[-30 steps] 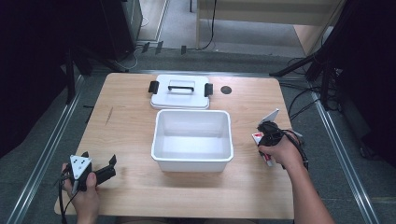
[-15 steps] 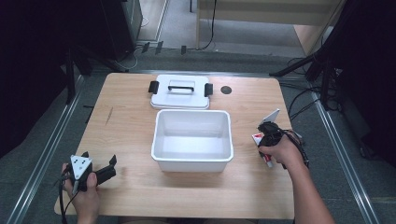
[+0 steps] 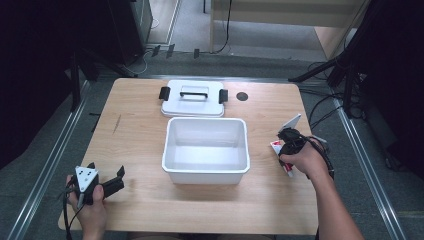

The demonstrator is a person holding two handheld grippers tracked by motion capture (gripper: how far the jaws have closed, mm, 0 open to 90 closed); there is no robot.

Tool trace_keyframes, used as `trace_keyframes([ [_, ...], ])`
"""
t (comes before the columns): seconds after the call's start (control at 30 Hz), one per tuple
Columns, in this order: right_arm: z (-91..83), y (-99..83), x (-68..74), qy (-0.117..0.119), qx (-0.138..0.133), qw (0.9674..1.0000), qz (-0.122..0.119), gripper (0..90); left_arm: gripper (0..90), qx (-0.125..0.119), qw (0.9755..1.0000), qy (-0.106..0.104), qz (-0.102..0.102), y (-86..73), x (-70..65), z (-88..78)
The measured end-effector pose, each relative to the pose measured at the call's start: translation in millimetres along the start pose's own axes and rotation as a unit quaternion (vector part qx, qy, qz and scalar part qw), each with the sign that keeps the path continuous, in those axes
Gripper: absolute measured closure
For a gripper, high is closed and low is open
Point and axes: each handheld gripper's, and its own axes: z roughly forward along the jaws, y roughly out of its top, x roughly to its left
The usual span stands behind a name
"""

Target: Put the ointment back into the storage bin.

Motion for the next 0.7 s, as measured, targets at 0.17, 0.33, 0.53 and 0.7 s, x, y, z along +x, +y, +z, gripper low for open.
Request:
trace_keyframes([
  [0.17, -15.8, 2.8, 3.5, 0.006, -0.011, 0.9999, -0.005, 72.4, 3.9, 0.001, 1.0, 0.0, 0.0, 0.1, 0.1, 0.2],
  [0.33, -34.4, 6.2, 11.0, 0.015, -0.024, 0.9994, -0.02, 72.3, 3.9, 0.001, 1.0, 0.0, 0.0, 0.1, 0.1, 0.1],
  [0.53, -51.2, 9.5, 18.4, 0.018, -0.027, 0.9992, -0.025, 72.3, 3.9, -0.001, 1.0, 0.0, -0.002, -0.1, 0.3, 0.1],
  [0.7, -68.4, 15.4, 24.9, 0.025, -0.034, 0.9989, -0.019, 72.3, 3.9, -0.001, 1.0, 0.0, -0.002, -0.1, 0.4, 0.2],
])
